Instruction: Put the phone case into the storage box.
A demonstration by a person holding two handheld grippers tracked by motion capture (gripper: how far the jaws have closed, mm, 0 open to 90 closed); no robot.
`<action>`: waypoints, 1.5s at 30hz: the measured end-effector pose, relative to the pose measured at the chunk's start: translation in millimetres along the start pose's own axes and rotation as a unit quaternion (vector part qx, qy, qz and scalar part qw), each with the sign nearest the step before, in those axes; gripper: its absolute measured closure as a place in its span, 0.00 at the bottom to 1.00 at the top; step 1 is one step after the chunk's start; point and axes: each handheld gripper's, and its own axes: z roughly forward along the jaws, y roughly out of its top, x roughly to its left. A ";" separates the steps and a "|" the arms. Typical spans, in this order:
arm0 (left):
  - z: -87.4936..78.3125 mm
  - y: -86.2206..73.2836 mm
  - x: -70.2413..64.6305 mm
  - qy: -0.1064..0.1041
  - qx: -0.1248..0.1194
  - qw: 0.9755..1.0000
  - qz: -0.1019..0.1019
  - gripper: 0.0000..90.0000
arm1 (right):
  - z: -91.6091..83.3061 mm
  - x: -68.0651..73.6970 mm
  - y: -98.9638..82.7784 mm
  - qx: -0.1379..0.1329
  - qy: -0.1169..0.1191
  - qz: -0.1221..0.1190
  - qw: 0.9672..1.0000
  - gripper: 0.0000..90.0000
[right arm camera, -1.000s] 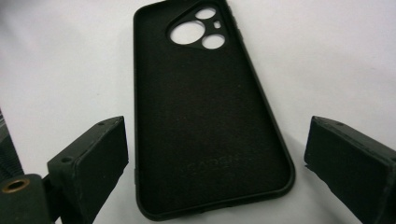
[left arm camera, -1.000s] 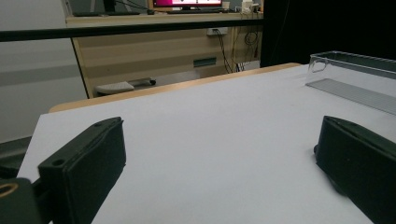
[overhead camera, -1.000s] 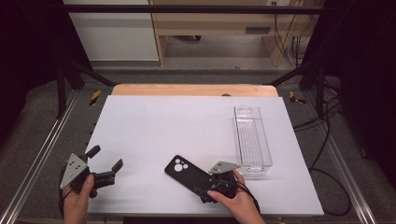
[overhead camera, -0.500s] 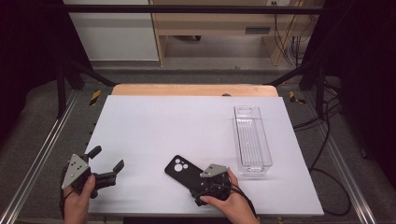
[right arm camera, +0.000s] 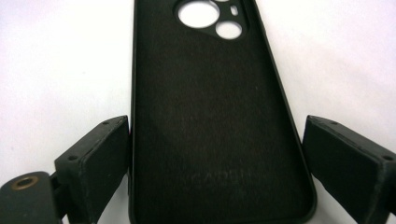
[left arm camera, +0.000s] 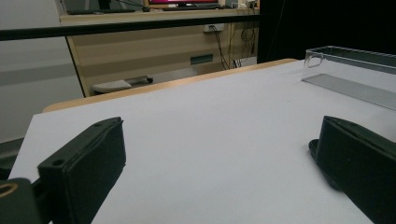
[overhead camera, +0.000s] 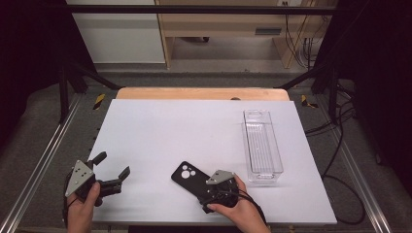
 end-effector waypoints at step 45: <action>1.8 0.1 -1.6 -0.007 0.001 1.000 -0.009 0.02 | -15.6 0.0 8.7 -0.025 -0.014 -0.002 1.000 0.18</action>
